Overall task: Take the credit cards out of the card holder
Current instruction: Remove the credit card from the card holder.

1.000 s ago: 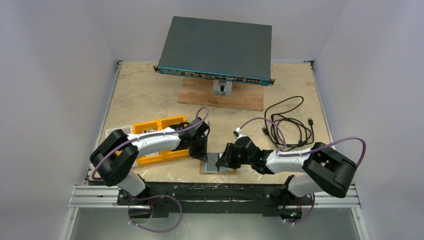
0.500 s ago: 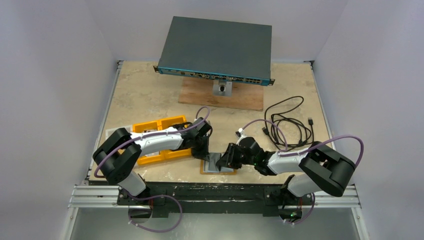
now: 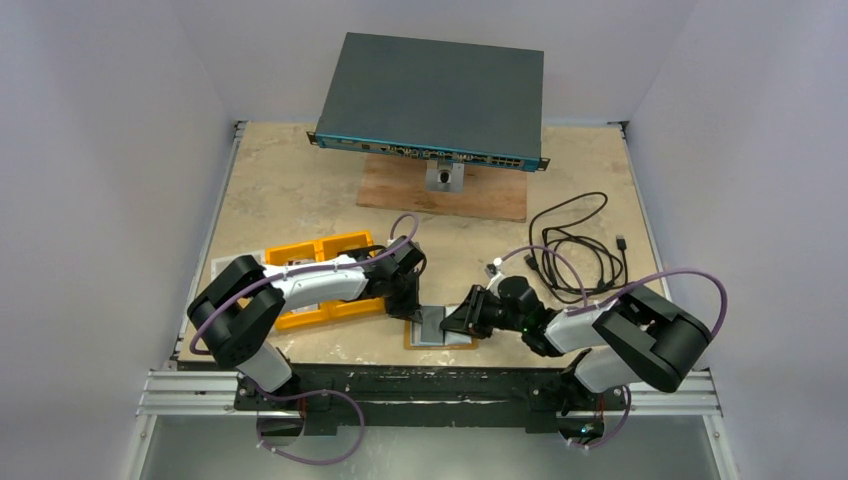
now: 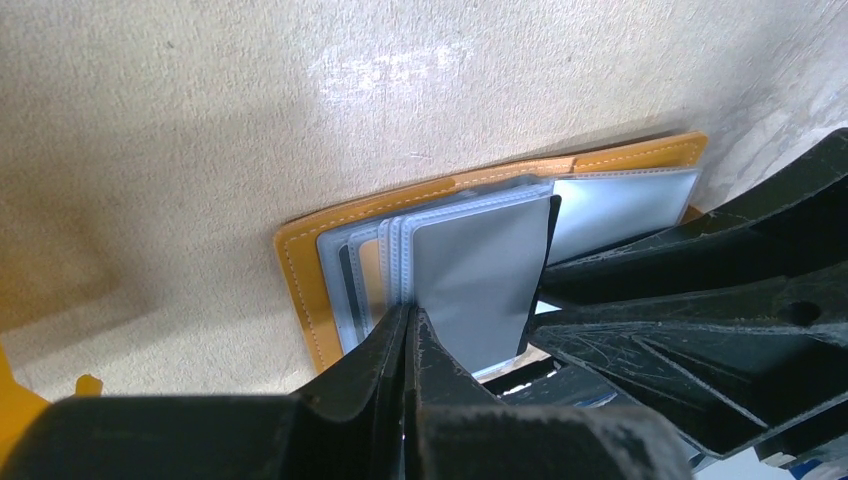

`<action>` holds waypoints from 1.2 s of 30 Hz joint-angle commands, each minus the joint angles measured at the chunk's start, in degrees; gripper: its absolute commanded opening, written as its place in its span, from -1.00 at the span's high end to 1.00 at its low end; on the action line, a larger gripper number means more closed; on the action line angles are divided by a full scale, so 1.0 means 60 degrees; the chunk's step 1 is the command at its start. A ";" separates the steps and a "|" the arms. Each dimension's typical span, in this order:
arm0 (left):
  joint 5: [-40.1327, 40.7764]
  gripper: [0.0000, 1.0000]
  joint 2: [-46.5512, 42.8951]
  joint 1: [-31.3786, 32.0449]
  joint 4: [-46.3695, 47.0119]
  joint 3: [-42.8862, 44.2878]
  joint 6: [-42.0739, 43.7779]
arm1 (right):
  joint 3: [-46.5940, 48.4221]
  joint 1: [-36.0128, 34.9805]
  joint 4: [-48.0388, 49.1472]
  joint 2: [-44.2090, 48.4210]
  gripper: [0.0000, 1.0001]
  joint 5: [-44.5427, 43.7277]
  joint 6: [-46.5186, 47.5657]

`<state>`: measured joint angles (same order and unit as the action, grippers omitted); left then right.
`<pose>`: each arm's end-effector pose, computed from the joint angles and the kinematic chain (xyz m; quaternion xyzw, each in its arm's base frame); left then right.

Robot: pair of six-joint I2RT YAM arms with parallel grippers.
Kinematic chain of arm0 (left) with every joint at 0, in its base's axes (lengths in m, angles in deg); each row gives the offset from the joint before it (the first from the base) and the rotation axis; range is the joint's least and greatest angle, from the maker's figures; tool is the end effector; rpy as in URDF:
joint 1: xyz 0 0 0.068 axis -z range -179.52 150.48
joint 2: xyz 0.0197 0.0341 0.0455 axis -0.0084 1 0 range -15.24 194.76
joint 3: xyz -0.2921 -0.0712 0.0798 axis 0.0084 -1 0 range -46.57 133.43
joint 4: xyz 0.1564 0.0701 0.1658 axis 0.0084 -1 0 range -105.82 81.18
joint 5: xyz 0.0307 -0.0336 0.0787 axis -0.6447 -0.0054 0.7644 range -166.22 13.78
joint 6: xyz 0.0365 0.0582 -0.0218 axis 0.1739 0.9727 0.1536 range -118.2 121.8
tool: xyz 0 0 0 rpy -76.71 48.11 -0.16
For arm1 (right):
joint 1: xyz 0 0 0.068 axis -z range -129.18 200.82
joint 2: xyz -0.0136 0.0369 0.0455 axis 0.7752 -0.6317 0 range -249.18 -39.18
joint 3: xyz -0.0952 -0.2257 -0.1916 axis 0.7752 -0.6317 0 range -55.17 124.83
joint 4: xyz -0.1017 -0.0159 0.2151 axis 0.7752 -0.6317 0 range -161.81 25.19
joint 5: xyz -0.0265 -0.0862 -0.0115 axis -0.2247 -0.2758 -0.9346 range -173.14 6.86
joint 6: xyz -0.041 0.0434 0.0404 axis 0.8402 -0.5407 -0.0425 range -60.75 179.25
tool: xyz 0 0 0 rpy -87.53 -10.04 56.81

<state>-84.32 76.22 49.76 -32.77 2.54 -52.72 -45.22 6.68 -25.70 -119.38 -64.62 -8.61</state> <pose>0.1793 -0.2210 0.1909 -0.0301 0.9759 -0.2038 0.0720 0.1383 0.1605 0.1578 0.0993 0.8575 0.4804 0.1550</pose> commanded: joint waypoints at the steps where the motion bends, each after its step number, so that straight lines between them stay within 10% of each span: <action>1: 0.0867 1.00 0.0577 0.0078 -0.0554 -0.0516 0.0016 | -0.0251 0.0128 0.1915 -0.0533 0.47 0.0754 -0.0614; 26: 0.0976 1.00 0.0618 0.0065 -0.0739 -0.0489 0.0013 | -0.1224 0.0211 0.6776 -0.3516 1.00 0.1024 -0.2296; 36: 0.1177 1.00 0.0666 -0.0067 -0.1007 -0.0448 0.0118 | -0.1473 0.0361 0.4278 -0.1851 1.00 0.0281 -0.1636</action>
<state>-84.41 76.65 49.71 -32.42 2.47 -53.38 -53.90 8.52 7.00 -136.28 -60.83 -21.09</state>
